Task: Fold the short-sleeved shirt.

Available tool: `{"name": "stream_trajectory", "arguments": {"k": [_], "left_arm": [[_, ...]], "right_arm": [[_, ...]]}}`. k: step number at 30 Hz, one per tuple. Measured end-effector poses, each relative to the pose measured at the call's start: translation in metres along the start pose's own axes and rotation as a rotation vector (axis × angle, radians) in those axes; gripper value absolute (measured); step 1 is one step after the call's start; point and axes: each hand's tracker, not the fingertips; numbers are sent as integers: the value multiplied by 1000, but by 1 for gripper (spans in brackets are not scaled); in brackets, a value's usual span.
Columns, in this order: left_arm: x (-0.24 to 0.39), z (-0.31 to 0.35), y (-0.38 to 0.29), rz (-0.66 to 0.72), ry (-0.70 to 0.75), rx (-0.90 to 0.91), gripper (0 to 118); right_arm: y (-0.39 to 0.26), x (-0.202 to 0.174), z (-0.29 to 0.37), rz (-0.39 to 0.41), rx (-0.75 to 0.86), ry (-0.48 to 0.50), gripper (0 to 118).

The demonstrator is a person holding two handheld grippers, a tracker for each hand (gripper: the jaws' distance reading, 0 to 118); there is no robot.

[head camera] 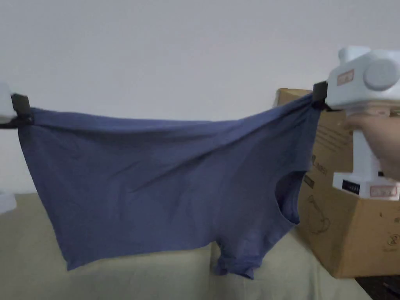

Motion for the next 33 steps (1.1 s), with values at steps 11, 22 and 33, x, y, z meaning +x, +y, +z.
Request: {"name": "stream_trajectory", "arguments": {"k": [11, 22, 33], "left_arm": [[-66, 38, -305, 96, -10, -378, 0], [-90, 240, -358, 48, -66, -389, 0], [-100, 277, -426, 46, -24, -510, 0]], "right_arm": [[-352, 16, 56, -77, -507, 123, 3], [-358, 81, 269, -58, -391, 206, 3], [-446, 100, 292, -46, -653, 111, 3]]}}
